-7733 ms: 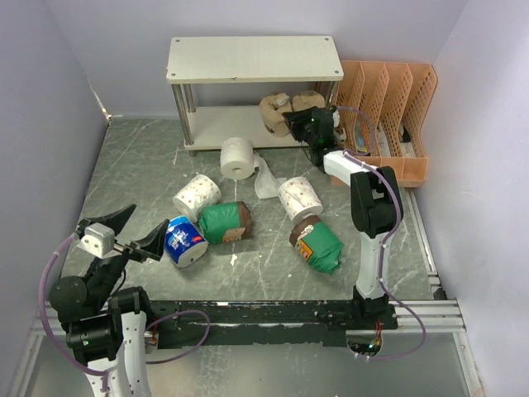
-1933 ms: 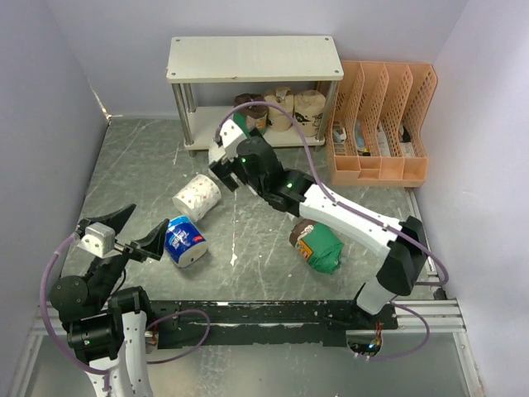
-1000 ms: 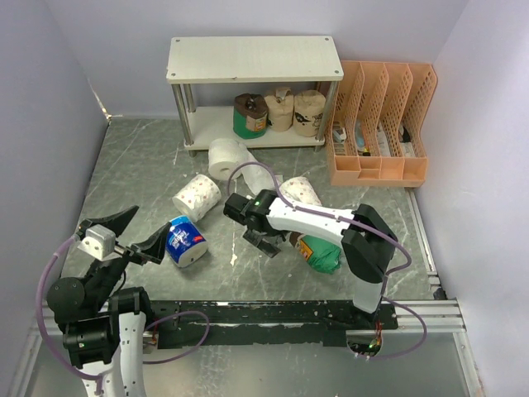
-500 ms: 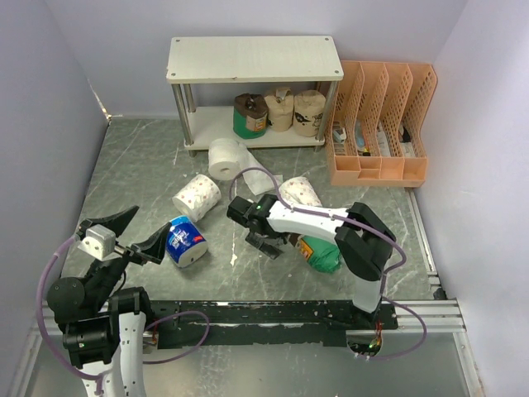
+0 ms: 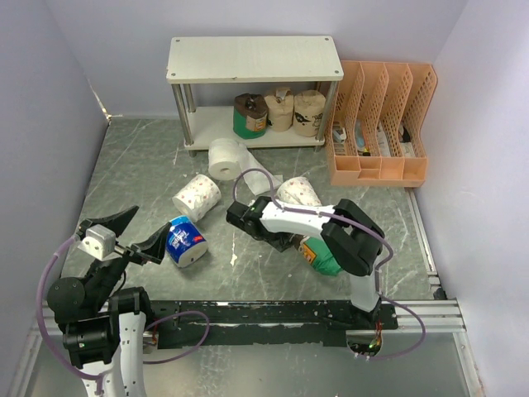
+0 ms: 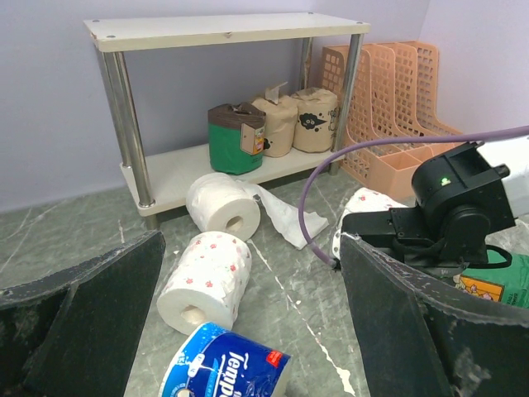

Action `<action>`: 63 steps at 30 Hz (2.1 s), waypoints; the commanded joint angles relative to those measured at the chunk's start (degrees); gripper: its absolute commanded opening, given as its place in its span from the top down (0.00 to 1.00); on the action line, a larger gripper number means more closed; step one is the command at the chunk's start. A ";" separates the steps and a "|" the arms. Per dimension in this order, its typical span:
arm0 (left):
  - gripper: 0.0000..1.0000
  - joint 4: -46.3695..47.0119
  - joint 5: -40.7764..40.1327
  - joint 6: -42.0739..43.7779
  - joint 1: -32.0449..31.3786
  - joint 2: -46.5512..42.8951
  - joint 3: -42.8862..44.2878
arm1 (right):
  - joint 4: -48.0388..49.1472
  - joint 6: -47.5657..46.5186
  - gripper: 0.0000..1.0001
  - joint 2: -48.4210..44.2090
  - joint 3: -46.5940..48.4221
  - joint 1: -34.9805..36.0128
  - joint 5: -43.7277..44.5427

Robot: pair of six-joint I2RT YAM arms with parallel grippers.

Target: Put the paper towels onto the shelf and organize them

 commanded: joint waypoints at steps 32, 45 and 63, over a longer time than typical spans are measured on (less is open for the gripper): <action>0.01 1.38 1.13 -0.20 1.31 -0.73 -0.09 | 23.31 -6.26 1.00 -2.91 17.79 -1.52 -7.74; 0.01 2.37 2.16 -0.47 2.89 -0.64 -0.74 | 33.49 -3.67 0.73 4.45 19.72 -13.20 -27.33; 0.01 3.76 4.53 -0.75 4.79 -0.04 -1.58 | 60.79 7.72 0.21 -2.27 -1.49 -31.35 -70.89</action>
